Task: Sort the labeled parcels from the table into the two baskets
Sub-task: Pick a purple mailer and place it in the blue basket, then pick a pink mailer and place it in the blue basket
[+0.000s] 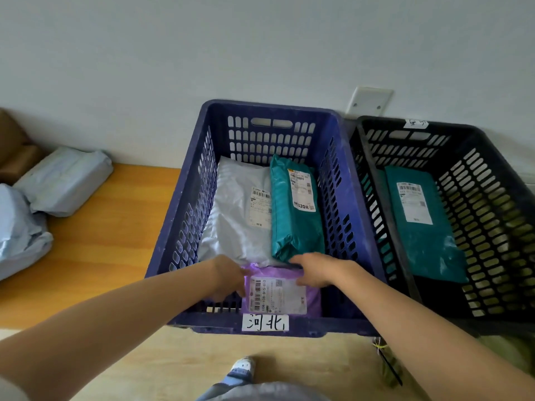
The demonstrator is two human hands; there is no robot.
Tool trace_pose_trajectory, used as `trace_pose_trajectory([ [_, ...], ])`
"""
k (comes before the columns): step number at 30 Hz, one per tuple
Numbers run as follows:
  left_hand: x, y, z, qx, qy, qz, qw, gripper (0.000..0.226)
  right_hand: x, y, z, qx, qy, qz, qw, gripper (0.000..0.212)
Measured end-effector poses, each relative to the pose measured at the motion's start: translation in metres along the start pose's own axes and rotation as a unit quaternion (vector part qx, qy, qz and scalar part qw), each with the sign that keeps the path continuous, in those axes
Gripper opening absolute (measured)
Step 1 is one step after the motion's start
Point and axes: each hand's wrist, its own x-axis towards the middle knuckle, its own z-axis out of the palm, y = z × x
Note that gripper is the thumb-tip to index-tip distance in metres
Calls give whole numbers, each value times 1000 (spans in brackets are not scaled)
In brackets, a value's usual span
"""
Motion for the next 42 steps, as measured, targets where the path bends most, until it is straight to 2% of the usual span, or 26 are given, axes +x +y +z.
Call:
trace_pose_trajectory([
  [3,-19,-4,-2,-70,17,-63,995,69,-7,-3,-9,68,70,-26,995,61],
  [6,-40,-7,-10,-131,76,-123,981,64,-16,-8,-17,113,142,-78,980,59],
  [11,-74,-12,-19,-205,166,-211,941,55,-27,-22,-31,158,198,-143,957,59],
  [13,-88,-11,-20,-238,229,-237,914,50,-30,-32,-39,160,215,-166,949,62],
  [17,-119,-2,-16,-276,376,-301,831,43,-34,-62,-51,157,267,-209,928,63],
  [21,-155,1,-4,-281,452,-362,765,40,-36,-104,-61,178,289,-246,908,56],
  [26,-201,-5,28,-324,478,-428,695,41,-36,-164,-66,186,313,-287,886,56],
  [34,-272,-27,114,-349,529,-476,610,38,-20,-277,-69,183,308,-345,868,53],
  [42,-343,-70,231,-345,517,-498,604,43,11,-409,-39,179,292,-345,874,55],
])
